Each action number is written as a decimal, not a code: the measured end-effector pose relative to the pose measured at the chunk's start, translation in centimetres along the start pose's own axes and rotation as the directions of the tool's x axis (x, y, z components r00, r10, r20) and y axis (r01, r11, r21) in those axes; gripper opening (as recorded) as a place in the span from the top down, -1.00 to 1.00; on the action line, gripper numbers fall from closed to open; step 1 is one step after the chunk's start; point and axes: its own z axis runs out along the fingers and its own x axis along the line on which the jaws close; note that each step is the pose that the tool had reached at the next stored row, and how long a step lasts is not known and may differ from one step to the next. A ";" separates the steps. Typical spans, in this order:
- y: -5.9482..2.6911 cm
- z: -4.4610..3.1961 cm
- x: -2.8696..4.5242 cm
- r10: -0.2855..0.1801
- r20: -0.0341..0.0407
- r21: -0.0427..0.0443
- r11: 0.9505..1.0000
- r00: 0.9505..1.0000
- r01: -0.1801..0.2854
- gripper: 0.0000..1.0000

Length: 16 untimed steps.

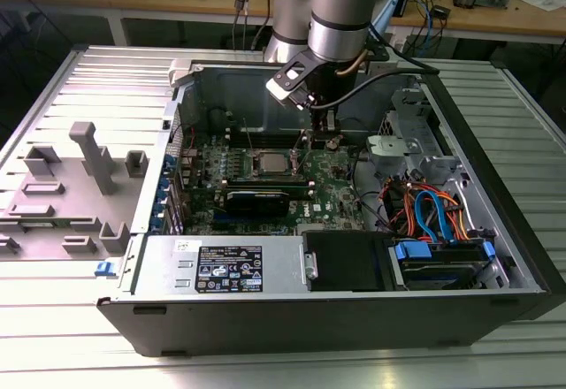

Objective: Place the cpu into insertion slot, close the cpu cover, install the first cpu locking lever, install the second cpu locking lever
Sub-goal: 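Close the cpu cover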

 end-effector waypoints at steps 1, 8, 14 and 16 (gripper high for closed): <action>-0.01 0.00 0.00 0.000 0.000 0.000 1.000 1.000 0.000 0.79; -0.29 0.04 0.01 0.000 0.000 0.000 1.000 1.000 0.000 0.79; -0.42 0.06 0.01 0.000 0.000 0.000 1.000 1.000 0.000 0.79; -0.46 0.06 0.02 0.000 0.000 0.000 1.000 1.000 0.000 0.79</action>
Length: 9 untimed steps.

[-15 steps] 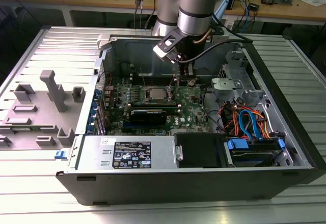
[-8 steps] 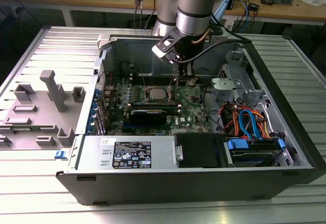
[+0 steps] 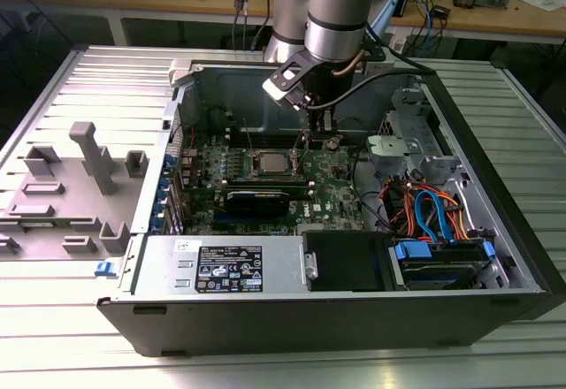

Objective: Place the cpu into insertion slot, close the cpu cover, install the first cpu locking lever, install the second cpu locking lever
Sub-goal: 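Close the cpu cover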

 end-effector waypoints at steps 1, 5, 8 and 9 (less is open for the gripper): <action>-0.03 0.00 0.00 0.000 0.000 0.000 1.000 1.000 0.000 0.79; -0.17 0.02 0.00 0.000 0.000 0.000 1.000 1.000 0.000 0.79; -0.47 0.05 0.02 0.000 0.000 0.000 1.000 1.000 0.000 0.79; -0.48 0.05 0.02 0.000 0.000 0.000 1.000 1.000 0.000 0.79</action>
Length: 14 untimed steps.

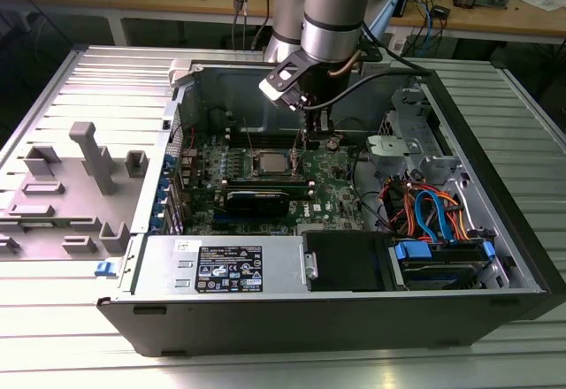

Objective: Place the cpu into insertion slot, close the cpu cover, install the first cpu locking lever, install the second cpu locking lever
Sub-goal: 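Close the cpu cover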

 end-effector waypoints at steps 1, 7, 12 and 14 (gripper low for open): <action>-0.02 0.00 0.00 0.000 0.000 0.000 1.000 1.000 0.000 0.79; -0.28 0.04 0.01 0.000 0.000 0.000 1.000 1.000 0.000 0.79; -0.37 0.06 0.01 0.000 0.000 0.000 1.000 1.000 0.000 0.79; -0.45 0.08 0.02 0.000 0.000 0.000 1.000 1.000 0.000 0.79</action>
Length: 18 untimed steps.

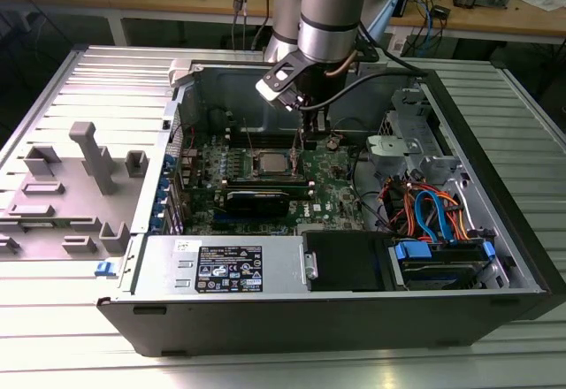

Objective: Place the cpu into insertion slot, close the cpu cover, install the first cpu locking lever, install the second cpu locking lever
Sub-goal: 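Close the cpu cover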

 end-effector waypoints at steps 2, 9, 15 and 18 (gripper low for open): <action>-0.06 0.01 0.00 0.000 0.000 0.000 1.000 1.000 0.000 0.79; -0.27 0.04 0.01 0.000 0.000 0.000 1.000 1.000 0.000 0.79; -0.48 0.06 0.01 0.000 0.000 0.000 1.000 1.000 0.000 0.79; -0.59 0.07 0.01 0.000 0.000 0.000 1.000 1.000 0.000 0.79</action>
